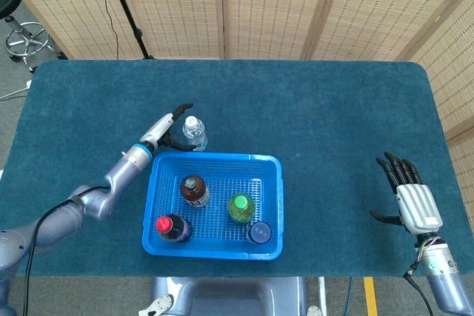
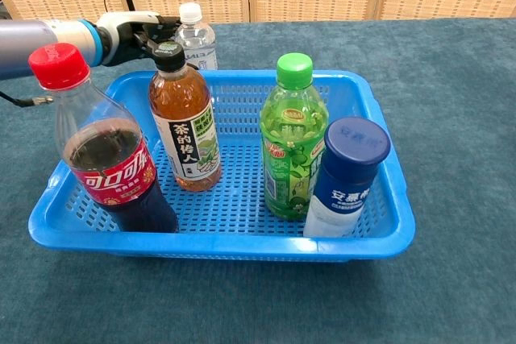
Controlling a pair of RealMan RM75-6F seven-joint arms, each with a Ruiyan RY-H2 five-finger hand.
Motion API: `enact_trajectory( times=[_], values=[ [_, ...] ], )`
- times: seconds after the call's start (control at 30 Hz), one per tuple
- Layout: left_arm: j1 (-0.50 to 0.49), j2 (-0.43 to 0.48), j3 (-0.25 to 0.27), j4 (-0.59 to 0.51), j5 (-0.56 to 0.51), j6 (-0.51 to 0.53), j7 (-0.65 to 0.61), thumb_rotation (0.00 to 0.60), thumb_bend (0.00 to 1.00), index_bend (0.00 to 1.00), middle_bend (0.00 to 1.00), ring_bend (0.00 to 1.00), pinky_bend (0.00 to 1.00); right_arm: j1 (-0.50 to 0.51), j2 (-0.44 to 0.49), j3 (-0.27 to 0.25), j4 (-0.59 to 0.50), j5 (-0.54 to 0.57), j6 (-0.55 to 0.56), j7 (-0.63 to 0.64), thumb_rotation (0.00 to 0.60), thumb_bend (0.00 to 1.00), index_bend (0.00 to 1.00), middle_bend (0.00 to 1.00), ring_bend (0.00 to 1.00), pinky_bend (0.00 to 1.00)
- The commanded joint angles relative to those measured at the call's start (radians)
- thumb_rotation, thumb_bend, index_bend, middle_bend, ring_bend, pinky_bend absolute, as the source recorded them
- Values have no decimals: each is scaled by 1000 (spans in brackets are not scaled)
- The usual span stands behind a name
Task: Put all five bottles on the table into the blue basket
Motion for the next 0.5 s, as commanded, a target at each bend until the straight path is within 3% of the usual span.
enact_trajectory(
  times=[0.03, 0.1, 0.2, 0.5],
  values=[
    [-9, -61, -29, 59, -34, 34, 43, 600, 314, 158, 98, 94, 219, 3, -2, 0, 6, 3, -7, 10, 600, 0, 0, 0, 0, 0],
    [-11, -73, -37, 71, -46, 40, 63, 600, 355, 353, 252, 214, 289, 5, -2, 0, 8, 3, -10, 13, 600, 0, 0, 0, 0, 0],
    [-14, -91, -55, 79, -75, 53, 114, 600, 375, 478, 356, 301, 331, 7, -4, 1, 12, 2, -12, 18, 600, 0, 0, 0, 0, 0],
    [15, -59, -98, -13, -103, 133, 177, 600, 385, 538, 402, 337, 345, 4, -1, 0, 9, -1, -5, 24, 600, 0, 0, 0, 0, 0]
  ],
)
